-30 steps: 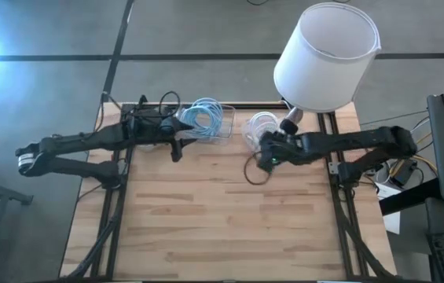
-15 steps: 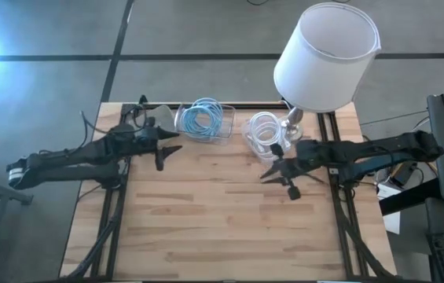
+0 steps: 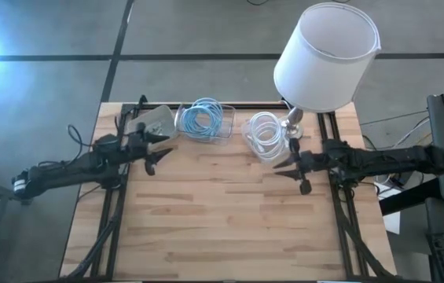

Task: Pick & Place USB Port
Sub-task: Return to Home Position

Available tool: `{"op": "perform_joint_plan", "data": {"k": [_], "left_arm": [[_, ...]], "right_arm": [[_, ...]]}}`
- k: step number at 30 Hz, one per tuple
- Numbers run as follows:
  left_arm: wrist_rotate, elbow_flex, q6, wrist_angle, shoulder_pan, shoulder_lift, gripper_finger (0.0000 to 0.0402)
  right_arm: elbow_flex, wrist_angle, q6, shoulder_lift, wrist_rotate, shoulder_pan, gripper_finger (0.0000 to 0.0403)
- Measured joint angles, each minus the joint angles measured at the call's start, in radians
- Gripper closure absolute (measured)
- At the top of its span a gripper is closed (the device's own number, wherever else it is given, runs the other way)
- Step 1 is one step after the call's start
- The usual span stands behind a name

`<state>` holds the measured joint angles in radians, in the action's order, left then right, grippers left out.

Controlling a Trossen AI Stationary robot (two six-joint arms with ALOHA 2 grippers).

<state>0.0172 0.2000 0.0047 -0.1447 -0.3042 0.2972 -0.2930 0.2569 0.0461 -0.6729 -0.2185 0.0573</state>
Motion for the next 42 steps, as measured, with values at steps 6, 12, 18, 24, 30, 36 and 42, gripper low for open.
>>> {"op": "perform_joint_plan", "data": {"k": [6,12,18,24,30,36,42], "left_arm": [[0.001,-0.055,-0.008,-0.007,0.0,-0.063,0.0178],[0.001,-0.106,-0.003,-0.019,0.0,-0.121,0.0178],[0.001,-0.16,-0.001,-0.025,0.0,-0.179,0.0178],[0.001,-0.19,-0.001,-0.019,0.0,-0.229,0.0178],[0.001,-0.191,0.0,0.01,0.0,-0.261,0.0178],[0.001,-0.191,-0.003,0.047,0.0,-0.262,0.0178],[0.001,-0.192,0.011,0.079,0.0,-0.262,0.0178]], "right_arm": [[0.093,0.053,-0.067,0.095,0.0,0.004,0.0322],[0.149,0.065,-0.07,0.16,0.0,0.004,0.0329],[0.185,0.064,-0.07,0.202,0.0,0.004,0.0327],[0.21,0.064,-0.087,0.242,0.0,0.004,0.0319],[0.266,0.075,-0.092,0.319,0.005,0.004,0.0318],[0.284,0.049,-0.09,0.405,0.011,0.005,0.033],[0.284,-0.016,-0.045,0.447,0.011,0.005,0.0334]]}}
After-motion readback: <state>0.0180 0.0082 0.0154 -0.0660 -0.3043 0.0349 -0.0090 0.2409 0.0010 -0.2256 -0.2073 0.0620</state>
